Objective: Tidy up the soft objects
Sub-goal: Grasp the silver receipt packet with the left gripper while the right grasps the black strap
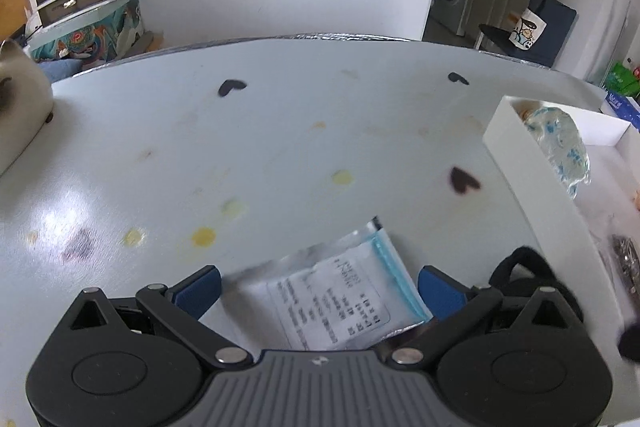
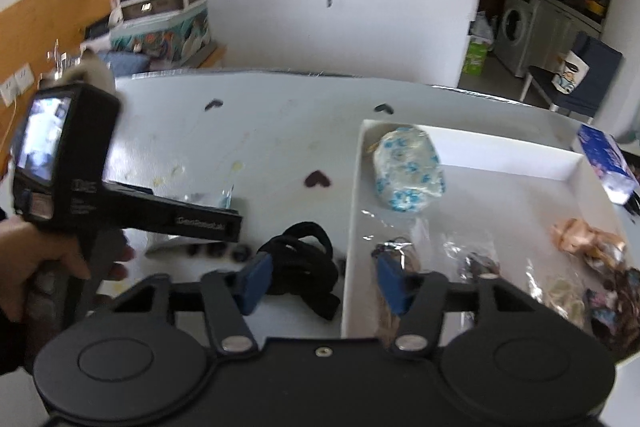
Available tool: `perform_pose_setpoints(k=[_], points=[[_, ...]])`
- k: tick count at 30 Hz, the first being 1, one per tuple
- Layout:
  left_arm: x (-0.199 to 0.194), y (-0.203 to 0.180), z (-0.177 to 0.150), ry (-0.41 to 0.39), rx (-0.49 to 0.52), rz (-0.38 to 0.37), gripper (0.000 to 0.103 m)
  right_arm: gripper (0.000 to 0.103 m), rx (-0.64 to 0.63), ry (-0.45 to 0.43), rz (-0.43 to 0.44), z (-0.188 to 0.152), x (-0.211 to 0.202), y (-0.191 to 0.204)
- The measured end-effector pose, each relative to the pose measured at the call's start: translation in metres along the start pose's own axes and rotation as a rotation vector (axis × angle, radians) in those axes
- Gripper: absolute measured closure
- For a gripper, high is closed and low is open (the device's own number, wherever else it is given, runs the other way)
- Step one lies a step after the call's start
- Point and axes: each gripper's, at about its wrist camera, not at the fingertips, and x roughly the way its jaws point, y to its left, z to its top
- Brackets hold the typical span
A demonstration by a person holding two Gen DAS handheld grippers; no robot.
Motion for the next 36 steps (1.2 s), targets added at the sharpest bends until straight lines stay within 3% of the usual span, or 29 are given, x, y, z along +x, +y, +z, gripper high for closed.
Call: perform_pose_setpoints(k=[2,4,8,13,18,23,31,33,34,35,36], points=[[-0.001,0.006,-0.004,0.005,-0.005,-0.006,0.0,0.066,-0.028,0.02,-0.008,0.004,0.01,0.003],[-0.002,0.013,-0.01,0.01,0.001,-0.009,0.0,0.072,-0.066,0.03,-0.016,0.01,0.02,0.005],[-0.009,0.024,-0.018,0.01,0.017,-0.013,0.0,0.073,-0.168,0.045,-0.036,0.021,0.04,0.012],[-0.015,0.04,-0.017,0.016,-0.009,-0.074,0.0,0.074,-0.346,0.058,-0.049,0.02,0.053,0.031],[-0.016,0.04,-0.01,-0.012,0.076,-0.112,0.0,0.075,-0.43,0.101,-0.008,0.008,0.056,0.045],[-0.007,0.039,-0.002,0.018,0.146,-0.145,0.009,0.076,-0.386,0.13,0.045,0.005,0.05,0.048],[-0.011,0.043,-0.005,0.01,0.118,-0.155,0.025,0.076,-0.211,0.217,0.226,-0.004,0.034,0.05],[-0.014,0.046,-0.007,0.013,0.108,-0.163,0.028,0.071,-0.196,0.198,0.261,-0.005,0.027,0.05],[-0.016,0.048,-0.008,0.014,0.105,-0.166,0.029,0.057,-0.197,0.186,0.284,-0.004,0.024,0.049],[-0.017,0.049,-0.009,0.015,0.103,-0.17,0.029,0.037,-0.207,0.178,0.308,-0.004,0.022,0.048],[-0.019,0.051,-0.011,0.017,0.099,-0.175,0.029,0.028,-0.229,0.171,0.339,-0.003,0.022,0.047]])
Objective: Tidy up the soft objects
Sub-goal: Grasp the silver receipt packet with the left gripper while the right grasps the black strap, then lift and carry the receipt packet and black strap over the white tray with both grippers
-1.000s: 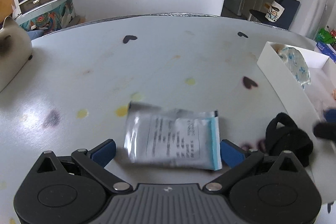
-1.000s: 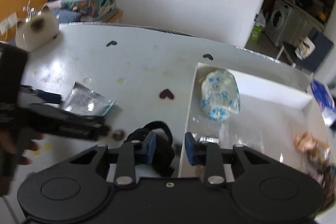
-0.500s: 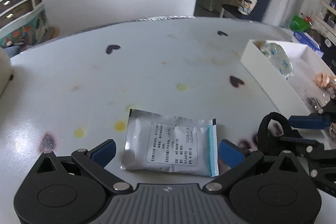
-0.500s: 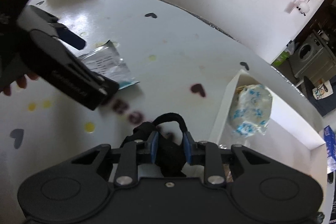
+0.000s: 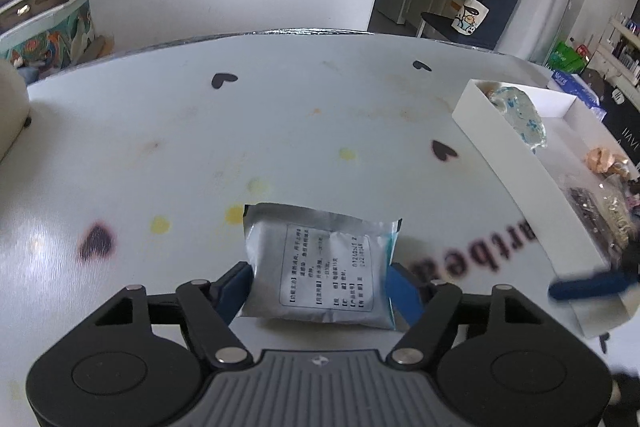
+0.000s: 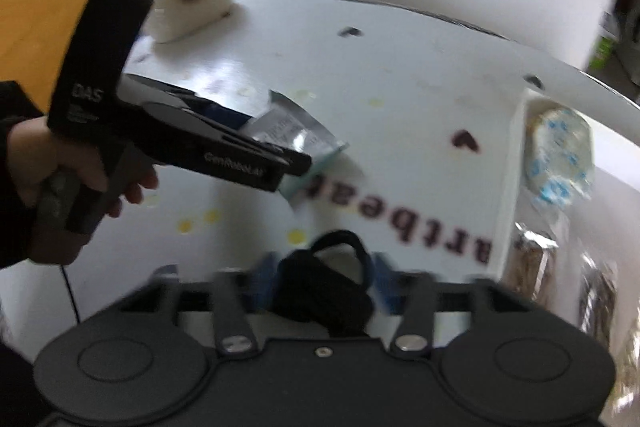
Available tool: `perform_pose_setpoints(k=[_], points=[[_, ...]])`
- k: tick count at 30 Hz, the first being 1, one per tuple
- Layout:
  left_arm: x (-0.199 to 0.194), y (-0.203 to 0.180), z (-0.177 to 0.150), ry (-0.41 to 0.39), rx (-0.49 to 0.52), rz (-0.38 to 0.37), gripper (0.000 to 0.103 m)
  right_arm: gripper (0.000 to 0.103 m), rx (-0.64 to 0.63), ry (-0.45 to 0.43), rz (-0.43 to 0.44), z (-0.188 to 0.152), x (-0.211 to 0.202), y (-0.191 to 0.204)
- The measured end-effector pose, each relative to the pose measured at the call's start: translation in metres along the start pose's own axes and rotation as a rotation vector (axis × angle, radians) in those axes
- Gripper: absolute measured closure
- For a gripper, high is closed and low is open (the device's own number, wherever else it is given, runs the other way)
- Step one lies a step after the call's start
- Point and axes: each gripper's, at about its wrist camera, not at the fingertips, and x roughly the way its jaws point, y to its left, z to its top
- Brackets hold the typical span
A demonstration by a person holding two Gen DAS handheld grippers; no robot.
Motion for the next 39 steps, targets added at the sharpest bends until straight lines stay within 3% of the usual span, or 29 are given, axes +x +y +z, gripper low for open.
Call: perform_pose_setpoints(k=[1,2,6,11,12,18,19,20,23,39], points=[[-0.002,0.002,-0.002,0.002,-0.008,-0.008,0.029,0.018,-0.039,-0.003,0.033,0.0,-0.001,0.0],[-0.004,0.003,-0.004,0.002,-0.017,-0.015,0.029,0.016,-0.075,0.0,0.064,0.0,-0.002,-0.001],[-0.011,0.009,-0.011,0.005,-0.06,-0.01,0.029,0.015,-0.166,0.049,0.149,0.005,0.01,-0.006],[-0.021,0.014,-0.019,0.007,-0.112,0.002,0.029,0.017,-0.212,0.088,0.144,0.004,0.031,-0.008],[-0.022,0.014,-0.02,0.007,-0.117,0.007,0.029,0.019,-0.225,0.091,0.141,0.003,0.033,-0.007],[-0.028,0.016,-0.024,0.002,-0.144,0.019,0.029,0.056,-0.299,0.113,0.131,-0.009,0.03,0.002],[-0.028,0.015,-0.024,0.002,-0.145,0.02,0.029,0.069,-0.291,0.112,0.135,-0.01,0.028,0.001],[-0.029,0.015,-0.024,0.002,-0.145,0.02,0.03,0.074,-0.275,0.11,0.133,-0.01,0.027,0.0],[-0.03,0.012,-0.024,0.001,-0.143,0.027,0.03,0.079,-0.235,0.088,0.096,-0.012,0.021,-0.001],[-0.1,-0.015,-0.007,-0.165,-0.138,0.018,0.03,0.082,0.061,-0.156,-0.016,-0.003,-0.062,-0.011]])
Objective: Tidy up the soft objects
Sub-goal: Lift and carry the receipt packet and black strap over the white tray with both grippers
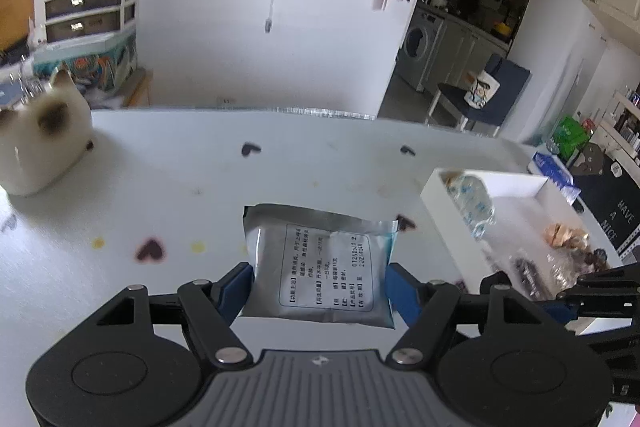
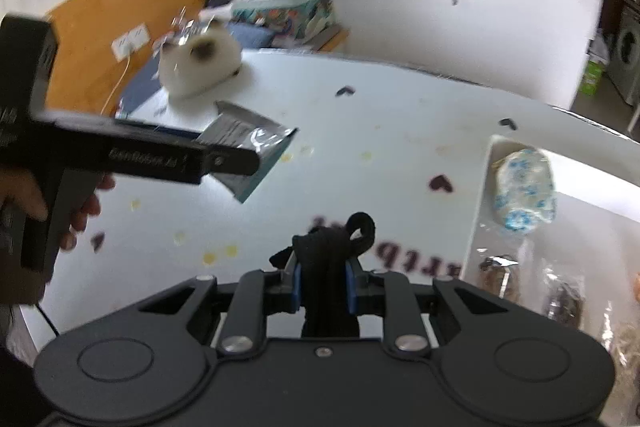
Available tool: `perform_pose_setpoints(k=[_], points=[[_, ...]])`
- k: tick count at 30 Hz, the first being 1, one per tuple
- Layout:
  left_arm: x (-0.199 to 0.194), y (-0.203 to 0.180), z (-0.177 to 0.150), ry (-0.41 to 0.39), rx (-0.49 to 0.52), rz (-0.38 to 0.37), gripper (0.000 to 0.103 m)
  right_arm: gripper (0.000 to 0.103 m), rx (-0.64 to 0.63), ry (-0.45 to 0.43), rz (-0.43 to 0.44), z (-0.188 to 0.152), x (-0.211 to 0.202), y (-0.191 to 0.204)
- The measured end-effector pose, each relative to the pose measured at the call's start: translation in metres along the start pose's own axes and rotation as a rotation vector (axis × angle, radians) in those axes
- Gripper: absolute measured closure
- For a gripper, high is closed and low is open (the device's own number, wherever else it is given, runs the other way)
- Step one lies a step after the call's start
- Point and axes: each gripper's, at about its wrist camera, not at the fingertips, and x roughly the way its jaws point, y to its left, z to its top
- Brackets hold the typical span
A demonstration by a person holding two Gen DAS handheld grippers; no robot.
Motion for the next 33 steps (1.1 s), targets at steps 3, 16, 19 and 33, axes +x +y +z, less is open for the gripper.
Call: perform_pose_setpoints(k=[3,16,19,33], points=[[-0.015,-0.011,0.007,-0.034,0.001,0.012,0.03,0.082,0.048,-0.037,-0.014,0.006,-0.011,-0.009],[-0.043,-0.085,0.022,-0.131,-0.045,0.026,0.03,0.082,0.115,-0.162,-0.075,0.012,-0.074,-0.07],[-0.043,-0.104,0.023,-0.142,-0.058,0.033,0.03,0.081,0.121,-0.179,-0.083,0.01,-0.085,-0.091],[-0.004,-0.206,0.034,-0.163,-0.083,0.005,0.03,0.081,0.146,-0.211,-0.129,-0.003,-0.116,-0.198]])
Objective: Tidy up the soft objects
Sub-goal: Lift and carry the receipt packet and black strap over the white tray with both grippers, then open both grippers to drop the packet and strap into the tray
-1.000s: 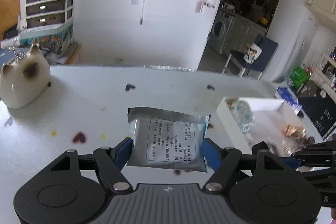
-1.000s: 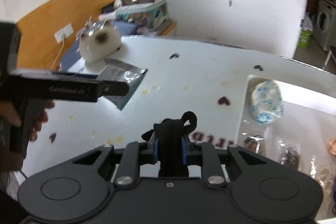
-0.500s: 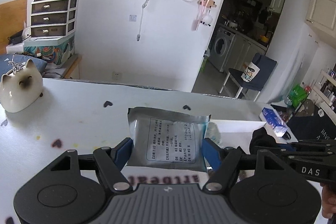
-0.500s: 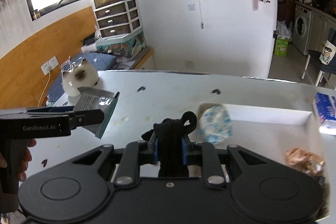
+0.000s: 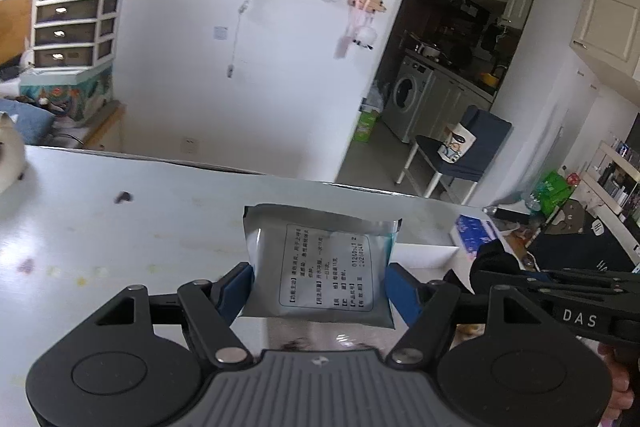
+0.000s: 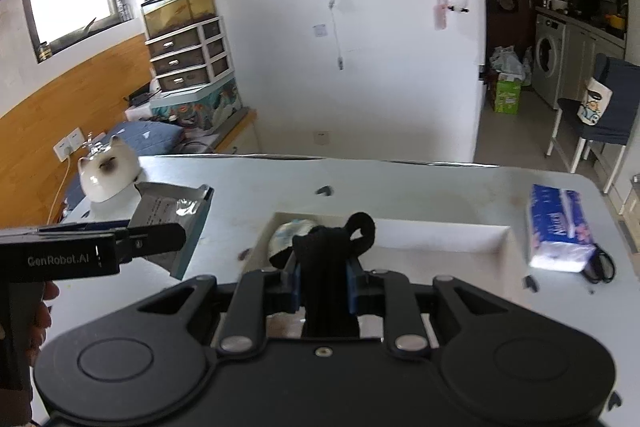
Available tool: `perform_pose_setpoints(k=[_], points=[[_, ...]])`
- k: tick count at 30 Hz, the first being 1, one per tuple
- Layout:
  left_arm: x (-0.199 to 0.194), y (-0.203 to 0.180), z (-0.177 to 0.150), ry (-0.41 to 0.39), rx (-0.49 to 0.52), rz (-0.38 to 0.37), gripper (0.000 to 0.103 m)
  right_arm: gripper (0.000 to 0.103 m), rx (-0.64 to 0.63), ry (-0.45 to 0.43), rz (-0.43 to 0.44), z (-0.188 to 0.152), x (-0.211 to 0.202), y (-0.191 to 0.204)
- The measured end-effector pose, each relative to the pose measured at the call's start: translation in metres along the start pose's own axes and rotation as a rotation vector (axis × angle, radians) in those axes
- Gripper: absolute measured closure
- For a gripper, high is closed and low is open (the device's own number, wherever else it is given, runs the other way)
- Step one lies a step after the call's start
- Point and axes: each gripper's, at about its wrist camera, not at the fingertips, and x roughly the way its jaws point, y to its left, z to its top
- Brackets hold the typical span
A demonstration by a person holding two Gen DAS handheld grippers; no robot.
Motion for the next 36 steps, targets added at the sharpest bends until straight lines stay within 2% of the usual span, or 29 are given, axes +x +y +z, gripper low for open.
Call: perform_pose_setpoints(k=[9,19,25,29,31,33,34,36], points=[[0.058,-0.039,0.005,0.076,-0.036,-0.069,0.03,0.081,0.076,0.001,-0.065,0.008,0.013,-0.064],[0.151,-0.063,0.002,0.227,-0.097,-0.147,0.03,0.081,0.15,0.053,-0.134,0.008,0.048,-0.121],[0.199,-0.082,-0.013,0.303,-0.101,-0.15,0.03,0.081,0.172,0.096,-0.152,0.007,0.075,-0.14],[0.215,-0.082,-0.021,0.317,-0.1,-0.122,0.029,0.08,0.195,0.123,-0.144,0.006,0.096,-0.148],[0.22,-0.079,-0.023,0.323,-0.103,-0.1,0.027,0.08,0.204,0.136,-0.132,0.006,0.106,-0.15],[0.223,-0.075,-0.025,0.329,-0.112,-0.085,0.016,0.08,0.202,0.149,-0.127,0.005,0.116,-0.15],[0.224,-0.073,-0.026,0.329,-0.119,-0.073,0.015,0.078,0.197,0.156,-0.125,0.005,0.122,-0.149],[0.223,-0.071,-0.026,0.328,-0.124,-0.065,0.004,0.072,0.194,0.162,-0.124,0.004,0.128,-0.149]])
